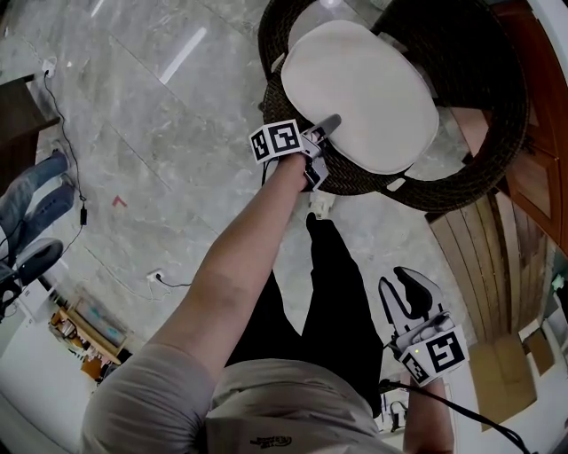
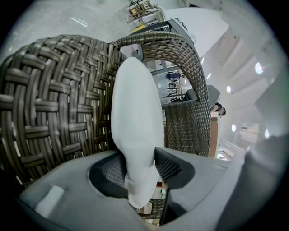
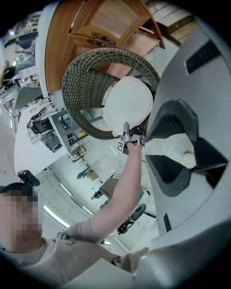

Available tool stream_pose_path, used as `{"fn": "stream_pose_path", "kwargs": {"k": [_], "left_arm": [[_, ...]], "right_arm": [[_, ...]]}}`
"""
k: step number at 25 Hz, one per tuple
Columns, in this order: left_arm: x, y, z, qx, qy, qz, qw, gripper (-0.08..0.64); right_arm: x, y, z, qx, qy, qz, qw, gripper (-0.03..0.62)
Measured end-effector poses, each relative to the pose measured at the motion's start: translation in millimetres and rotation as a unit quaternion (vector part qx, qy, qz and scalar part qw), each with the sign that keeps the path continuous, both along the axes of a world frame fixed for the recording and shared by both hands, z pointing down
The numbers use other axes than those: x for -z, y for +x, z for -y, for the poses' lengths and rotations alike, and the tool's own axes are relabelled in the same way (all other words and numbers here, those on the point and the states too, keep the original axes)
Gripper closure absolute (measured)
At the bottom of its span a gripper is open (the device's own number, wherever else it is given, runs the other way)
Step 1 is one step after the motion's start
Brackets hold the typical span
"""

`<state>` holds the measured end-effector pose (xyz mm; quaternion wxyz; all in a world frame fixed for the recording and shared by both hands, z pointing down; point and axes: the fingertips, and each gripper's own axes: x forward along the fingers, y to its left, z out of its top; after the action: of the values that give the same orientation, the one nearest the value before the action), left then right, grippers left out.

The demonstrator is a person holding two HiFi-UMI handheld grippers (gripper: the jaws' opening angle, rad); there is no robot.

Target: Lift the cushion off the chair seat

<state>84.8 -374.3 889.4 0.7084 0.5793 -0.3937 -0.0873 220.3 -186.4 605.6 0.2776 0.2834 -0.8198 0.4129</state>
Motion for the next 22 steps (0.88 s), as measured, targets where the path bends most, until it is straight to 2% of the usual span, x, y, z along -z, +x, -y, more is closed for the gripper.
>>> {"fn": "stream_pose_path", "kwargs": {"k": [10,22], "left_arm": [[4.4,6.6,6.3,0.008,-0.004,-0.003,1.0,0.43],[65.6,2.3,-3.7,0.028,0.023,-0.026,0.999,0.48]], "right_arm": [[-0.9,6.6,-1.0,-0.016,-0.006,0.009,1.0,0.476],[26.4,-2.4,-4.4,-0.013,0.013,0.014,1.0,0.488]]}}
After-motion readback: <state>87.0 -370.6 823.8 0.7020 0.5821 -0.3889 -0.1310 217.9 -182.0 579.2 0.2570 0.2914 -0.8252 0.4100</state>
